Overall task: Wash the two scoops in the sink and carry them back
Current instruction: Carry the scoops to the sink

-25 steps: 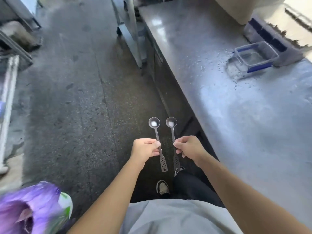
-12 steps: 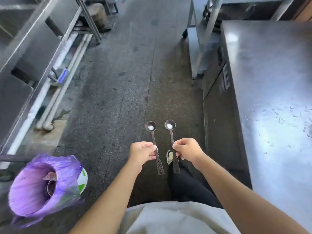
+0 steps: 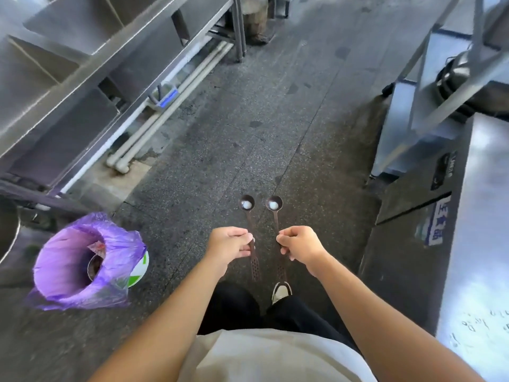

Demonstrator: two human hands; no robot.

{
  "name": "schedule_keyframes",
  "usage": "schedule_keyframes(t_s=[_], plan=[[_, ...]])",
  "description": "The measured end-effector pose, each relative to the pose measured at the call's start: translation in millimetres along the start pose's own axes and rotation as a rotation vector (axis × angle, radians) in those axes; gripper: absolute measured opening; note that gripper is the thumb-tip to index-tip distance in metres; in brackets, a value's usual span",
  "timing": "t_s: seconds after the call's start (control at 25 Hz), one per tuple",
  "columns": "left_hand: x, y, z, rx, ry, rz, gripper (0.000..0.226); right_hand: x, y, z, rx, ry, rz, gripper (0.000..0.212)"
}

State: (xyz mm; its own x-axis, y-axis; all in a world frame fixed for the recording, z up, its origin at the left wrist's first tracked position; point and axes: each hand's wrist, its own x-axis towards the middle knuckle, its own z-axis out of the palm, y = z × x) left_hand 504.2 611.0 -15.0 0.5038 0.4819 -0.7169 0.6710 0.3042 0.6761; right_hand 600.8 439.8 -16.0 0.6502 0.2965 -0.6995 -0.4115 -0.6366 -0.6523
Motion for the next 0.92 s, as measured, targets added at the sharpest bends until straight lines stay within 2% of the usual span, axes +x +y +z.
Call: schedule_keyframes(t_s=[0.44,0.72,0.92], plan=[[118.4,77.4,-94.3,-0.199,0.089,-0.019,0.016,122.5,-142.2,68.4,-0.112,-0.115,-0.020,0.011],[200.9,145.7,-201.6,-0.263,0.114,0.019,0.010,192.8,-270.0,143.4,-0.198,-0.156,-0.071,0.007],[239.9,173.1,-268.6,-0.345,0.193,0.009,0.010,222.5,-350.7,198.0,-0.290,-0.236,-0.129,0.010]])
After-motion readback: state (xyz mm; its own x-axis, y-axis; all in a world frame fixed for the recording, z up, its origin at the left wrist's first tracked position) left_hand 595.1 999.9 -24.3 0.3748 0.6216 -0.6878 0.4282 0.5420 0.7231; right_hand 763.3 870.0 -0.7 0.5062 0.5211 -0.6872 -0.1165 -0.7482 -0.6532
